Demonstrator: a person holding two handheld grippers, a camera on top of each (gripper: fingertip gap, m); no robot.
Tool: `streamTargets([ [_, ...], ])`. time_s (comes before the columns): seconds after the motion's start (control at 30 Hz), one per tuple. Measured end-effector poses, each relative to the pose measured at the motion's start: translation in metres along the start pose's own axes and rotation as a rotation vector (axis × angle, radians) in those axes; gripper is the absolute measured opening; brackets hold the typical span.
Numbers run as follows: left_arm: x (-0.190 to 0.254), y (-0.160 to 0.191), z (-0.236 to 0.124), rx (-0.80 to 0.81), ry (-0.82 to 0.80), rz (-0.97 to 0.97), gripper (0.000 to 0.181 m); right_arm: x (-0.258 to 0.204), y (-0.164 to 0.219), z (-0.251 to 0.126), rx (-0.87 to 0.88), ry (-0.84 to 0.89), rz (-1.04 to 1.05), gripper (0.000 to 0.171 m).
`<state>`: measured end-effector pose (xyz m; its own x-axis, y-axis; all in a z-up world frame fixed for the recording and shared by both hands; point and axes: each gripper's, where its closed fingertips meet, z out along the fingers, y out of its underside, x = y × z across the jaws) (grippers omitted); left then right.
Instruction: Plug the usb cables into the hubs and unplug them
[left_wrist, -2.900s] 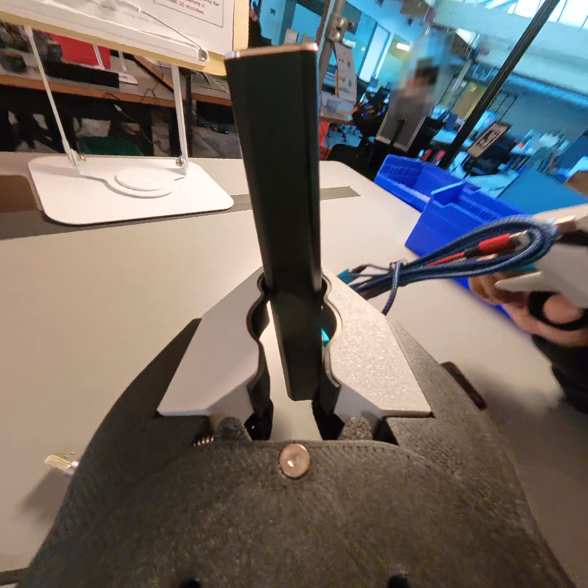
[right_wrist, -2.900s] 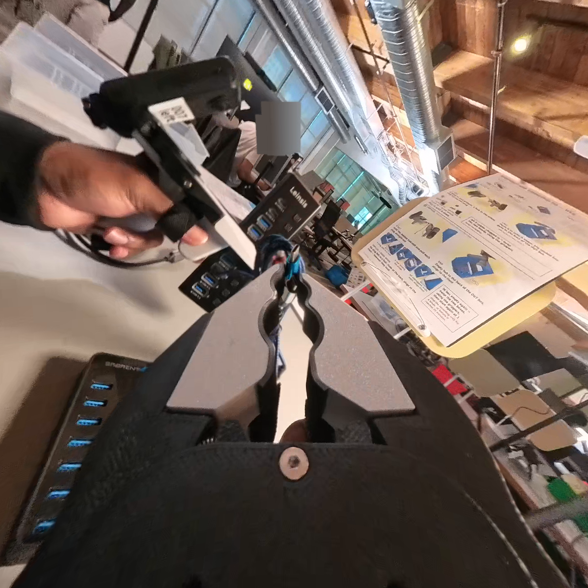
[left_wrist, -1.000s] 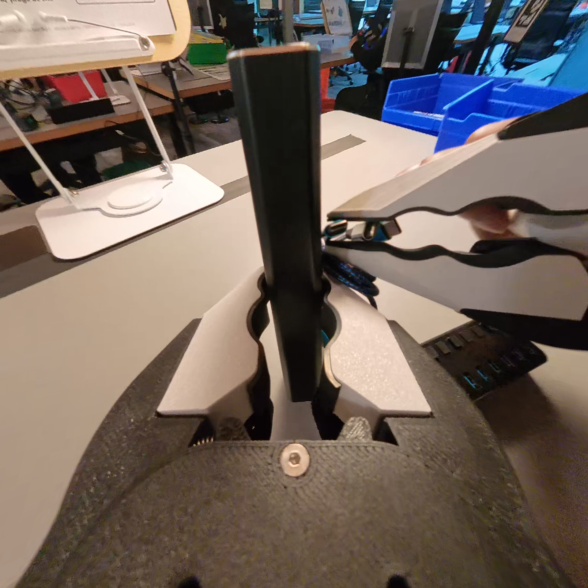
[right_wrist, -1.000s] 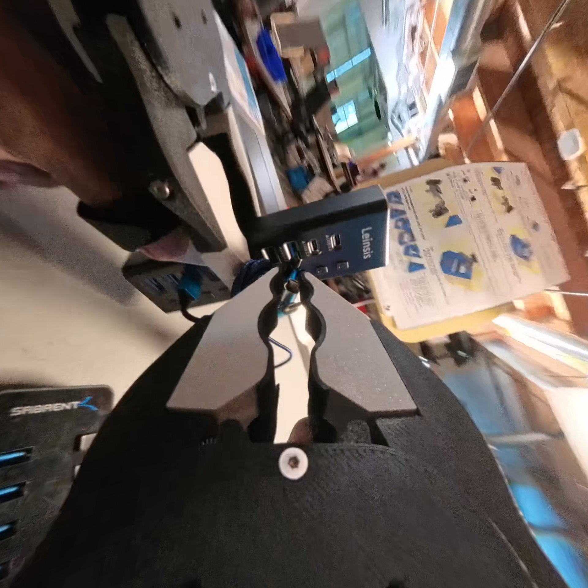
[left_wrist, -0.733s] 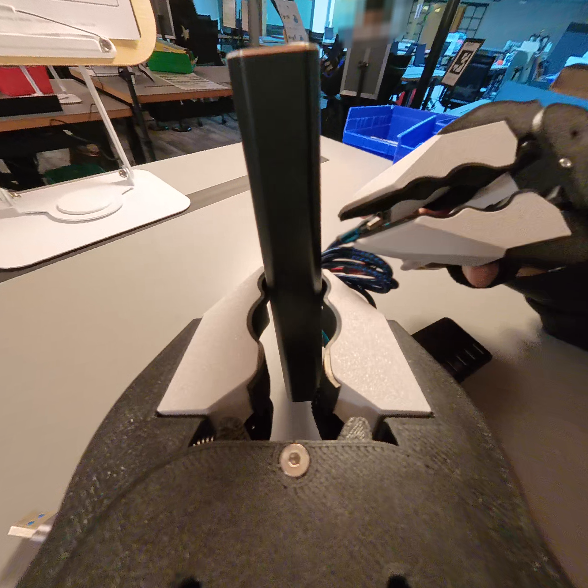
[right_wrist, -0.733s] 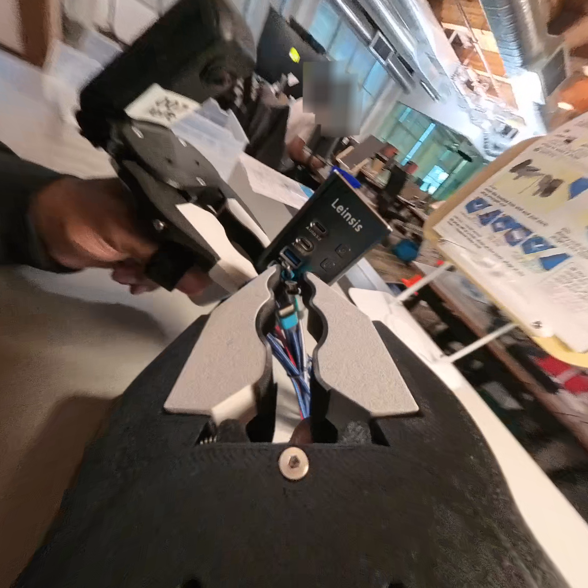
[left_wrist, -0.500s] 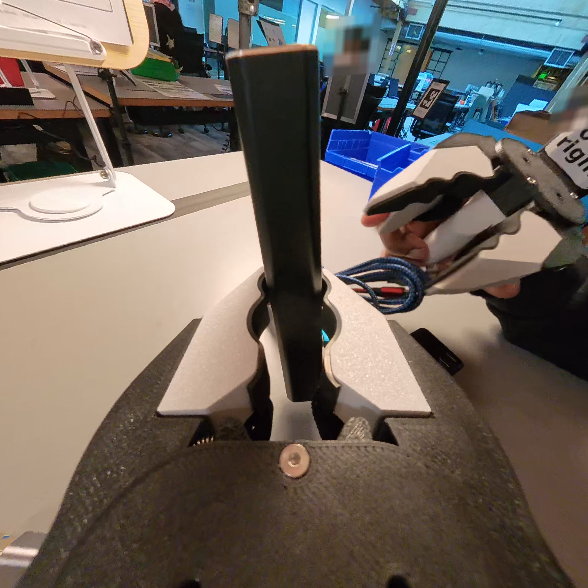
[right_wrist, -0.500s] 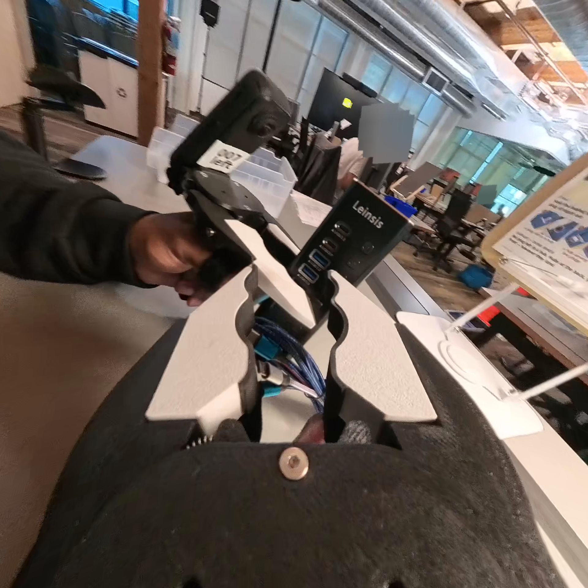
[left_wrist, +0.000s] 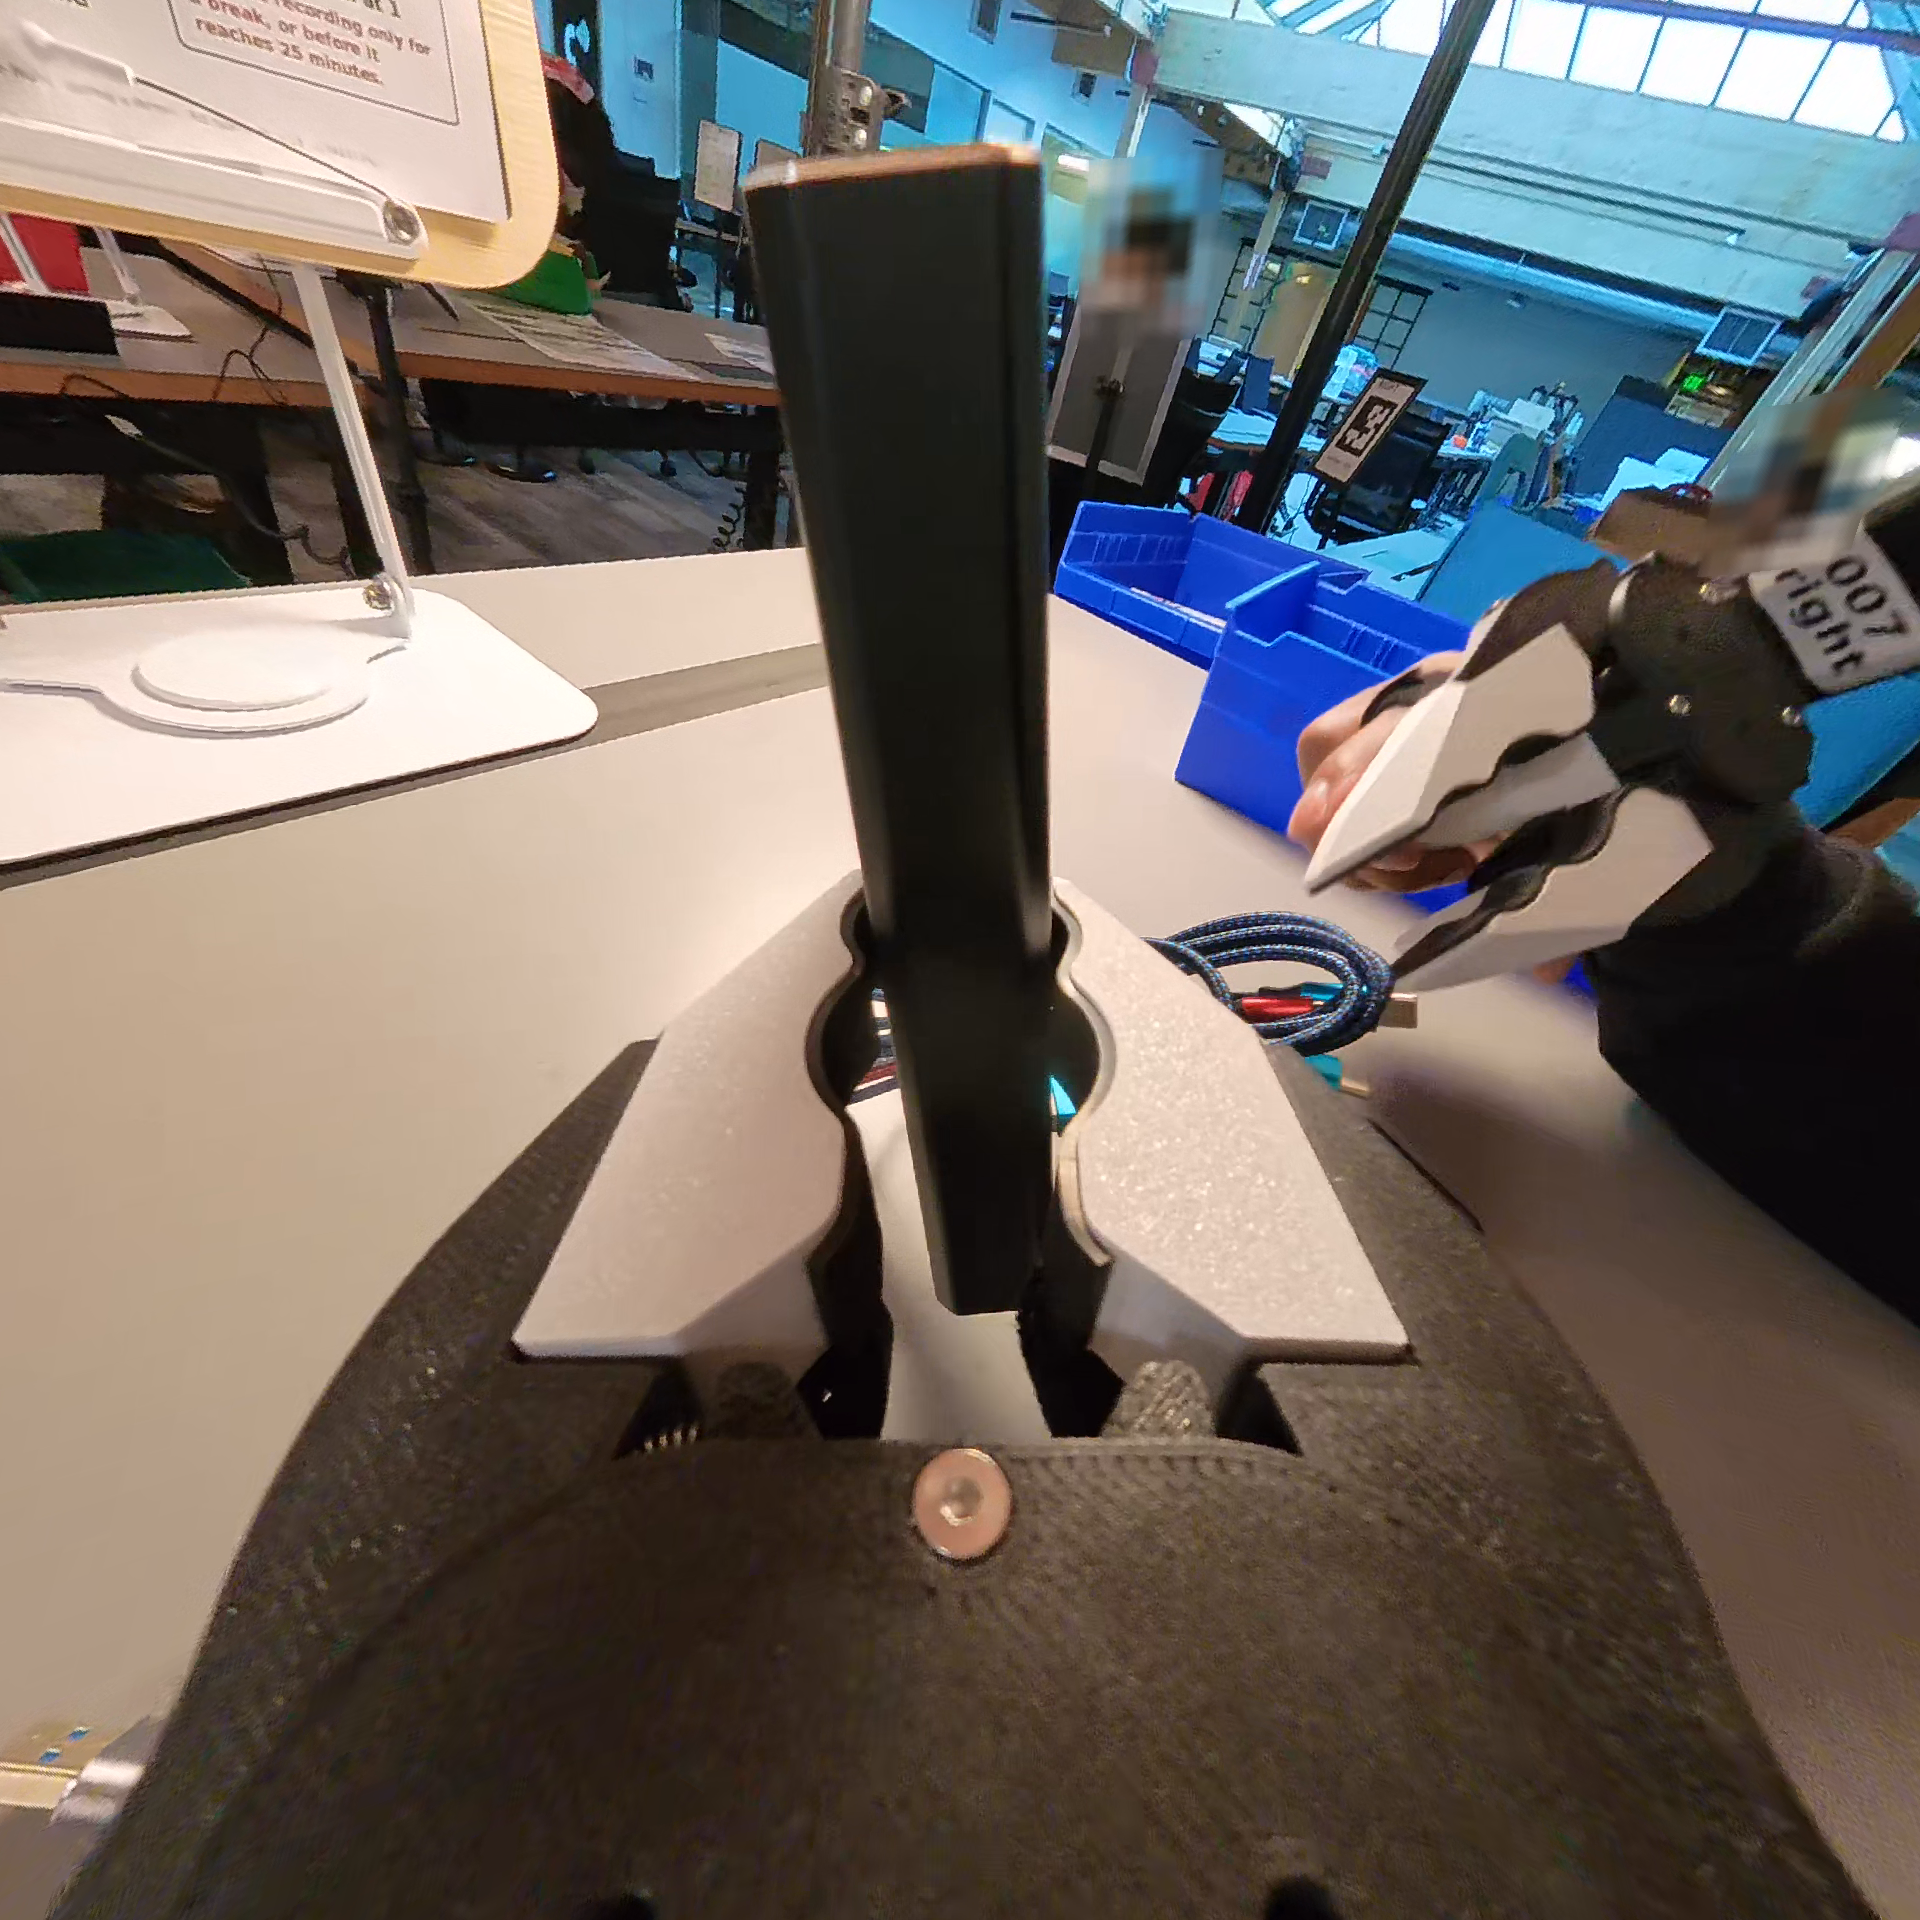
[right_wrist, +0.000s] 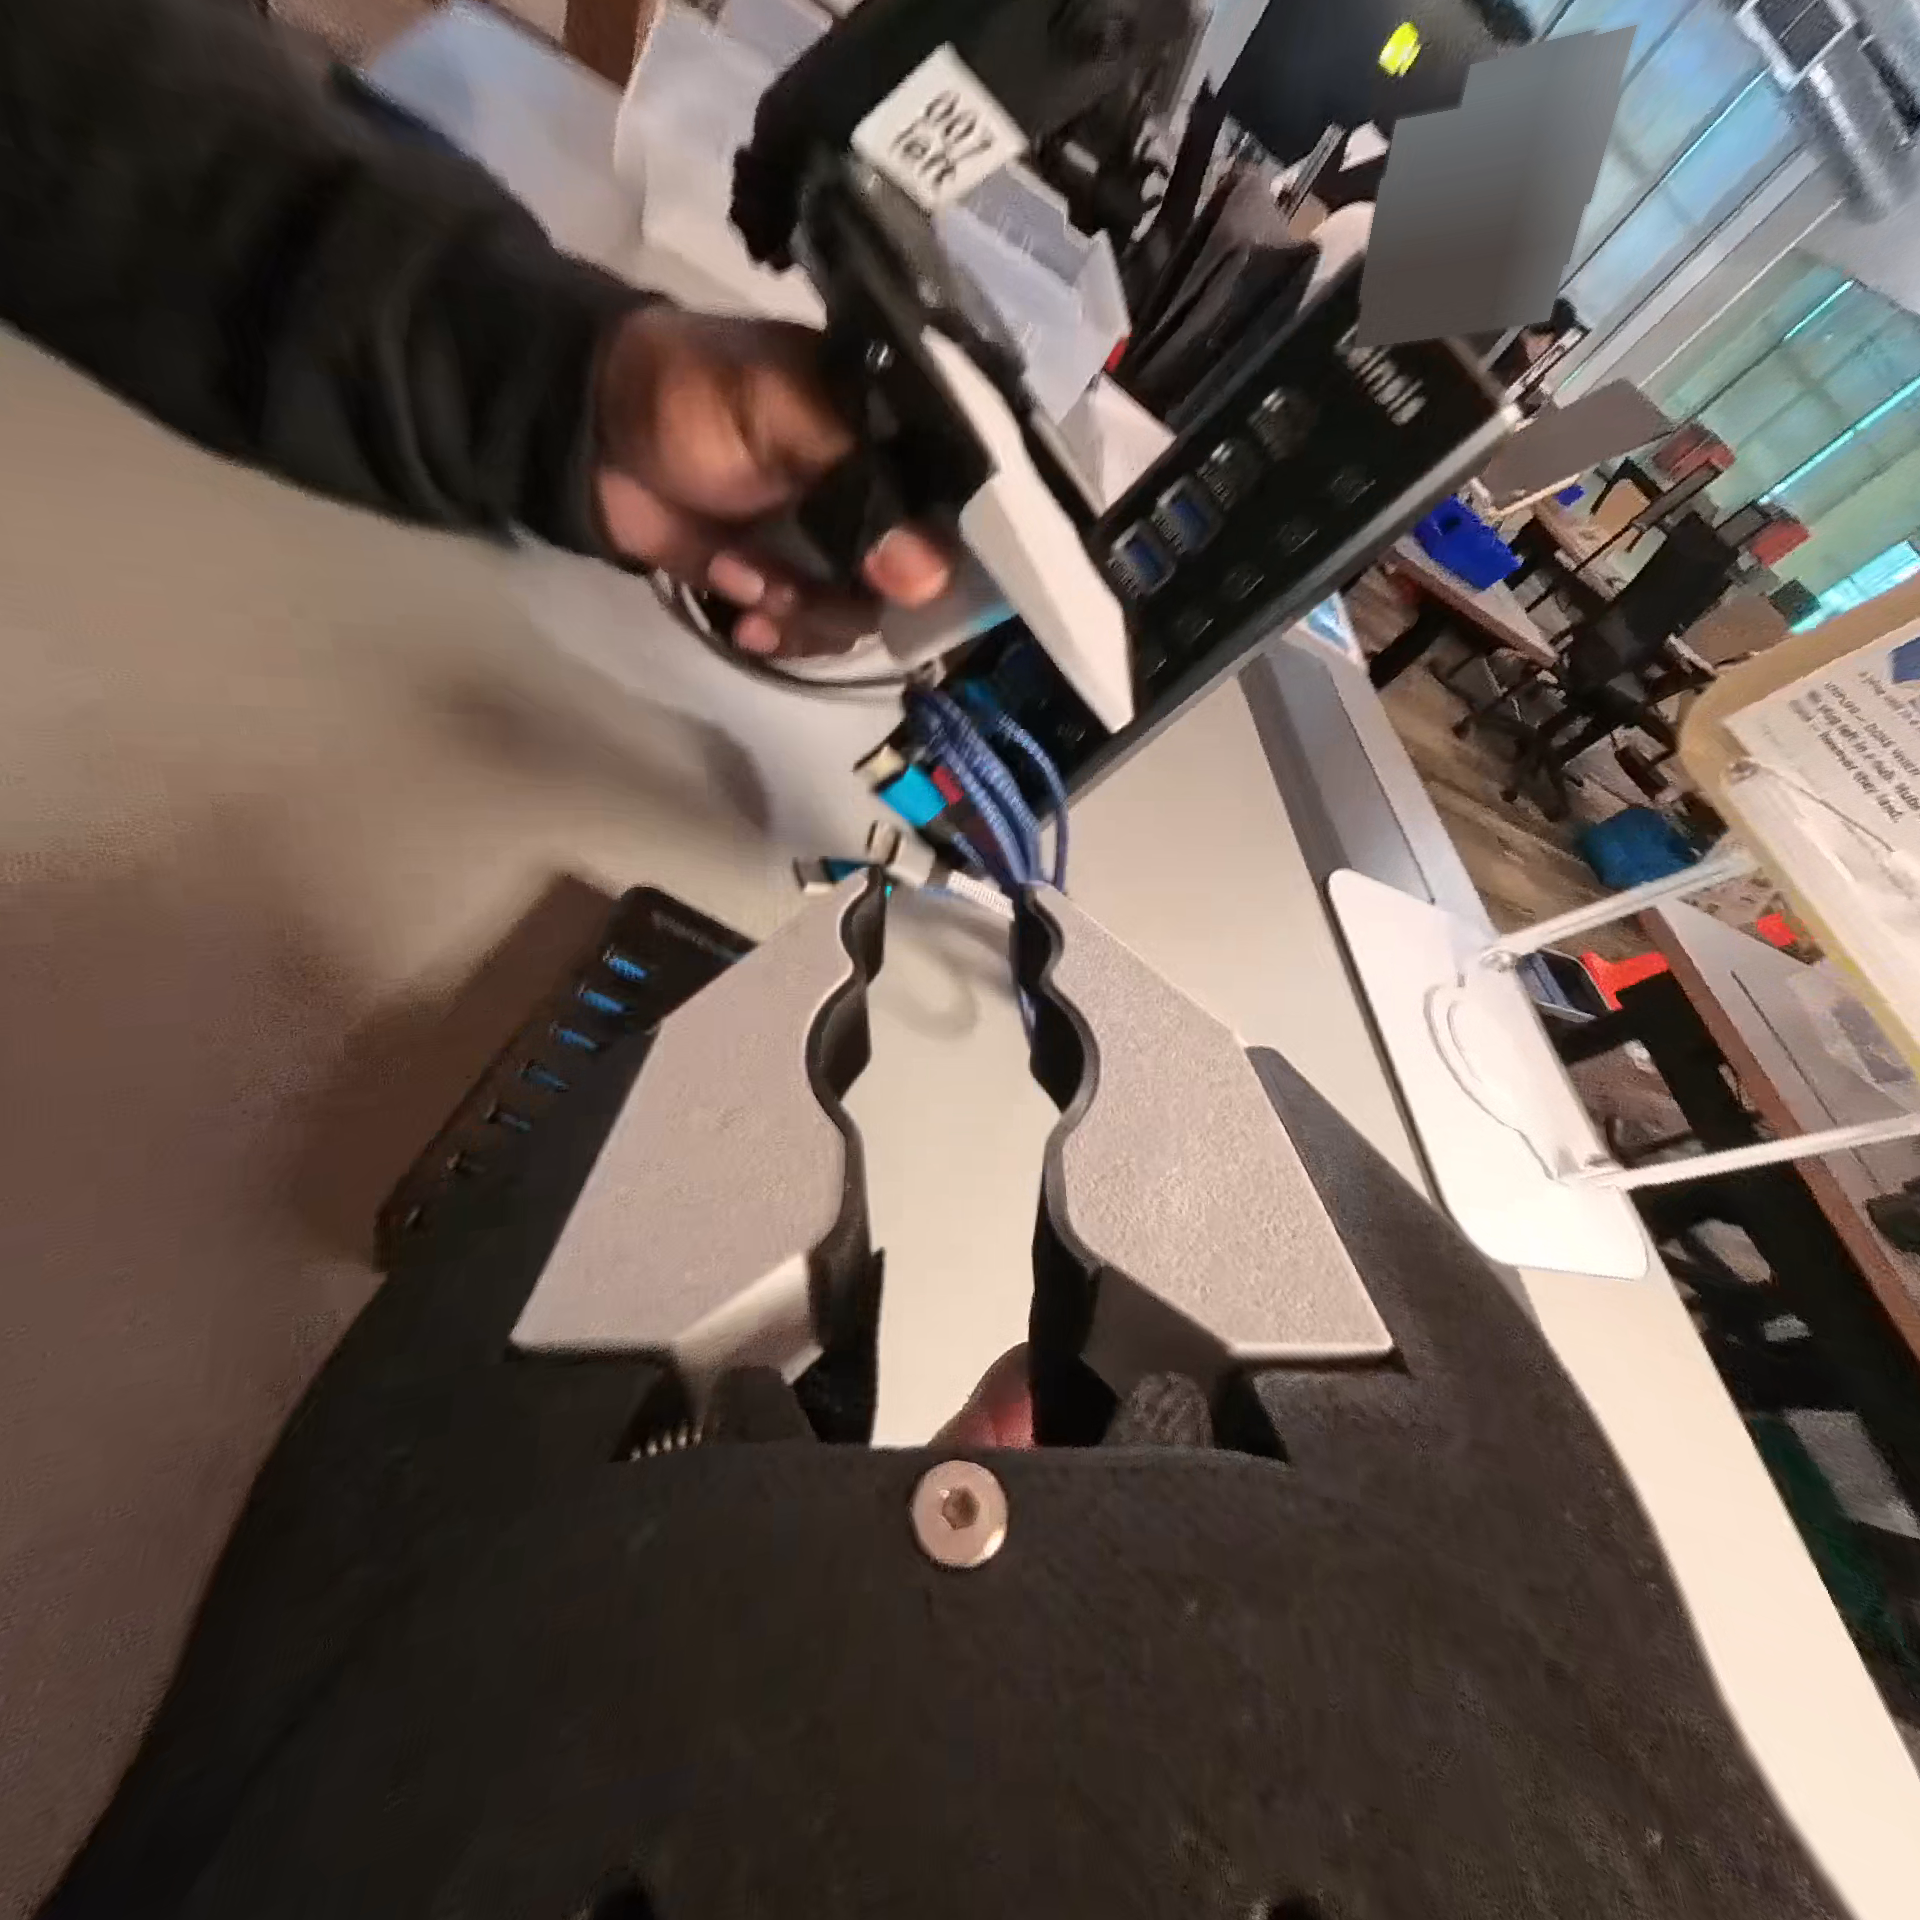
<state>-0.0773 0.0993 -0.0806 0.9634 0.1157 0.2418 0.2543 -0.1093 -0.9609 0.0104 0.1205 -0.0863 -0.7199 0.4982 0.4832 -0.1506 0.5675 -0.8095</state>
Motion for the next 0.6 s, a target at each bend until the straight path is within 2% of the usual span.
streamTargets([
  [0.13, -0.002, -0.002, -0.001, 0.013, 0.024, -0.052, 0.028, -0.005, 0.016, 0.008, -0.082, 0.011, -0.083, 0.018],
  [0.27, -0.003, -0.003, -0.002, 0.026, 0.048, -0.108, 0.028, -0.008, 0.007, 0.018, -0.044, 0.048, -0.162, 0.017],
  [0.6, -0.005, -0.005, -0.003, 0.081, 0.127, -0.324, 0.028, 0.006, -0.007, 0.044, 0.005, 0.294, -0.371, 0.022],
])
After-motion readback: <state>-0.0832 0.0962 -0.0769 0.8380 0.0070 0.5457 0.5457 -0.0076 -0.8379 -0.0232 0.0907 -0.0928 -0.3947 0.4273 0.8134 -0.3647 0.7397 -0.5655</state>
